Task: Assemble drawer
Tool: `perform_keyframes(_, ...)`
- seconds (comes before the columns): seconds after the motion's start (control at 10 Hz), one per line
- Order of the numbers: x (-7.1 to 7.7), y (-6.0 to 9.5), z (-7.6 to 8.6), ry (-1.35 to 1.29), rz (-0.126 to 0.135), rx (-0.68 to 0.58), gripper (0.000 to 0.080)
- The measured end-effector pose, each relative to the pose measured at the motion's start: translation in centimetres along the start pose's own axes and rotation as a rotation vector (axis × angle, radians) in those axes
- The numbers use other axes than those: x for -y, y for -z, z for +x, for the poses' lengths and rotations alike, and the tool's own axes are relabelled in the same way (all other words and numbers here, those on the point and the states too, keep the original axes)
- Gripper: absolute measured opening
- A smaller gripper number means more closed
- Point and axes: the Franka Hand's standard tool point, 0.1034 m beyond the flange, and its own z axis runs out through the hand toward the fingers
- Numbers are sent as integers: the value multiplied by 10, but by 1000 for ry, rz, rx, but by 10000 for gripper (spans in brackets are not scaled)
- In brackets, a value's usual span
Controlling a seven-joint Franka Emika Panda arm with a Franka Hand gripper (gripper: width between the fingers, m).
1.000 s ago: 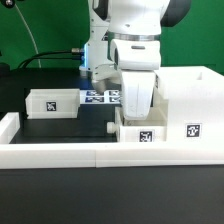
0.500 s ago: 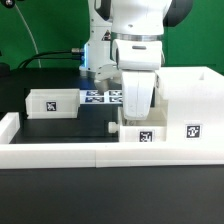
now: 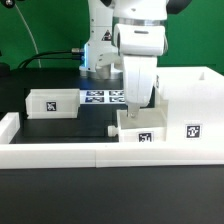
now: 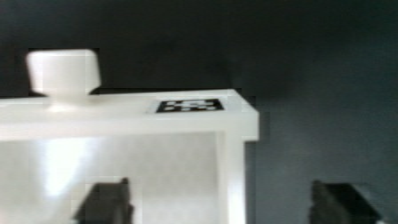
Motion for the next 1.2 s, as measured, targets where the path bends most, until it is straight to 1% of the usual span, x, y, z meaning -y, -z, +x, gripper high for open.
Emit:
perform_keyframes(0.1, -2, 6, -5, -5, -7, 2, 588)
perform_keyframes(0.2, -4, 10, -13, 3, -13, 4, 631)
perform_keyframes(0.3, -6, 10, -25, 11, -14, 8, 644)
perform_keyframes(0.4, -6, 7, -36, 28, -13, 9, 644)
perform_keyframes(0.5, -5, 3, -46, 21, -6, 10, 649)
perform_keyframes(0.6, -5, 4, -43, 18, -7, 8, 649)
perform_keyframes(0.8, -4, 2, -45, 26, -3, 6, 649)
perform_keyframes(0.9, -3, -8, -54, 65, 7, -22, 649)
perform_keyframes(1.0, -3, -14, -61, 61, 14, -56, 649)
perform_keyframes(1.2, -2, -19, -75, 85, 25, -137, 649)
